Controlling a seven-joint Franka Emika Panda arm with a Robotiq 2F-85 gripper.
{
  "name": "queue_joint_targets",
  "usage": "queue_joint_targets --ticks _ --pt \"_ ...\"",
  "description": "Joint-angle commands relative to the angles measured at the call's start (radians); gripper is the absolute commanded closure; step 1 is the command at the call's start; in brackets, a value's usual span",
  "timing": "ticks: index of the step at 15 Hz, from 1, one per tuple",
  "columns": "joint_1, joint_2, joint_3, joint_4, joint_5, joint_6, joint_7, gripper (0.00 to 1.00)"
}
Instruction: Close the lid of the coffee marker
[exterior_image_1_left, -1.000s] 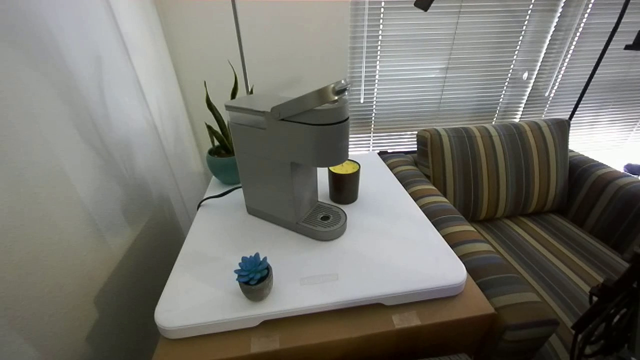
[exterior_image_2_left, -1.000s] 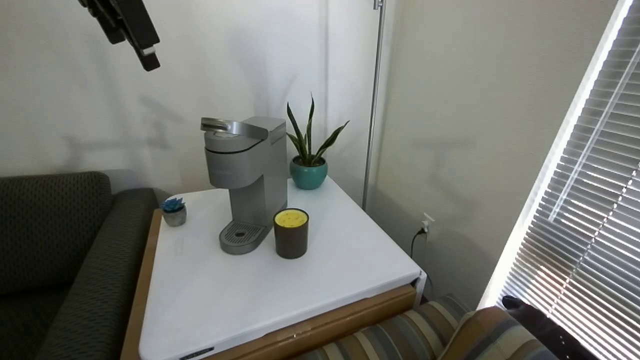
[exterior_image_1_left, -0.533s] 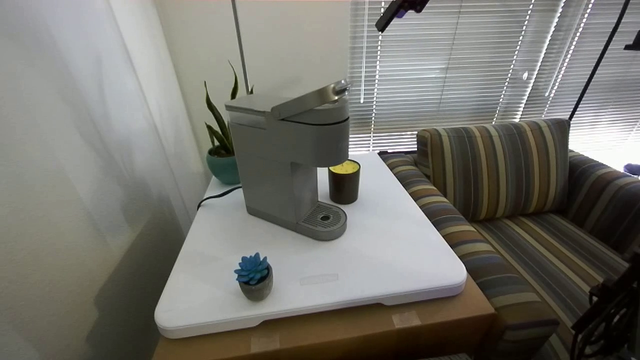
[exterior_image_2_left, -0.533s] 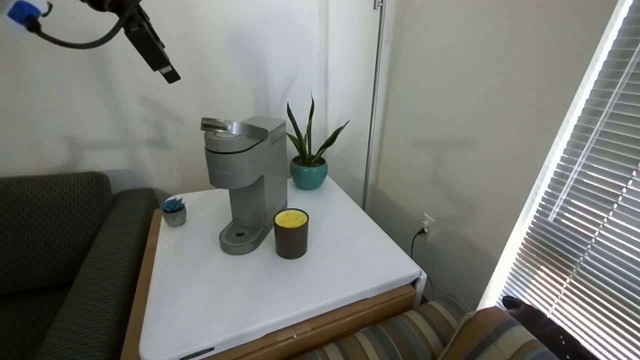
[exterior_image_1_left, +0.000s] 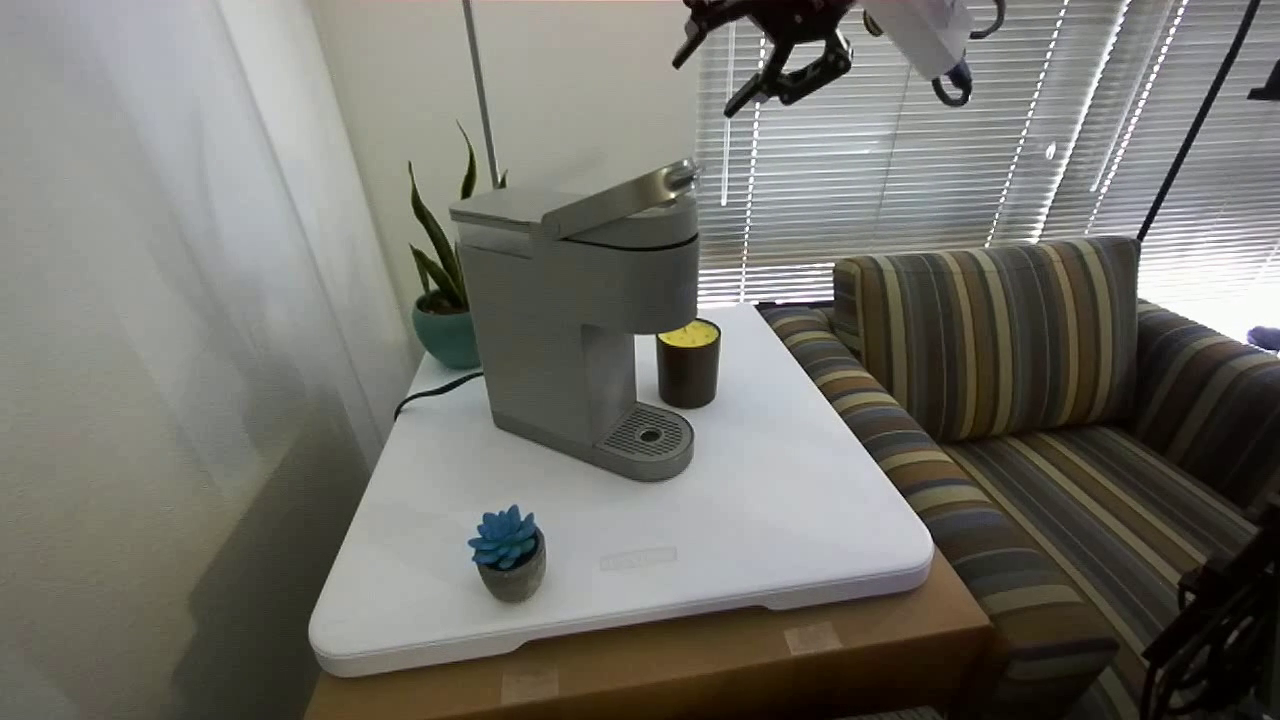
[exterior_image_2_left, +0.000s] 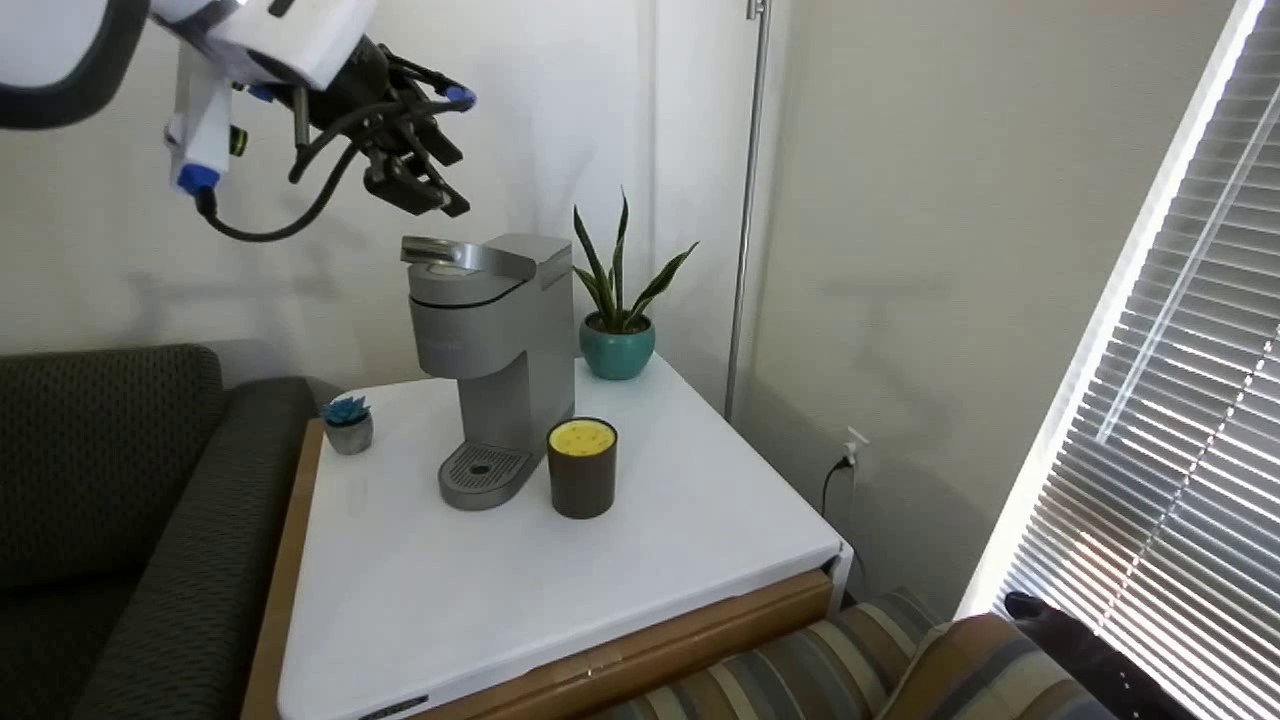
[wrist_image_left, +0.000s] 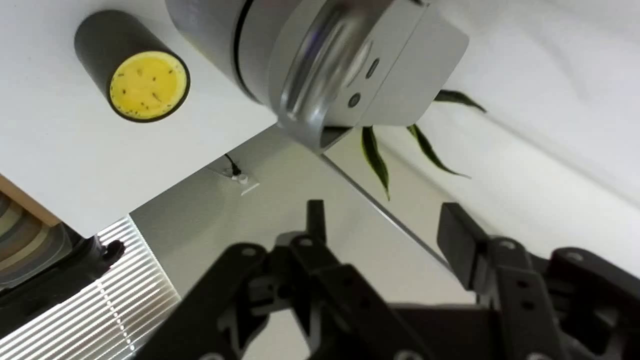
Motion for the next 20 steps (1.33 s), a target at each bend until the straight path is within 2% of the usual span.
queue_joint_targets --ticks 1,3,5,6,8,10,11,14,16,20 --pt "0.056 0.067 -0.061 0.007 0.127 0.109 -0.066 0.69" --pt "0.101 0.088 -0.082 0.018 0.222 0.141 -0.109 0.83" --pt "0.155 0.074 -0.122 0.066 0.297 0.102 -0.159 0.97" --pt "0.175 0.070 -0.129 0.089 0.312 0.101 -0.160 1.00" --pt "0.211 0.069 -0.142 0.131 0.331 0.101 -0.160 1.00" --pt "0.217 0.075 -0.116 0.144 0.317 0.099 -0.114 1.00" --pt "0.158 0.073 -0.038 0.141 0.320 0.086 -0.105 1.00" --pt "0.146 0.055 0.011 0.140 0.324 -0.010 -0.050 1.00" --pt "0.139 0.049 0.030 0.135 0.318 -0.042 -0.022 1.00" --pt "0.120 0.055 0.029 0.114 0.311 -0.007 -0.003 1.00"
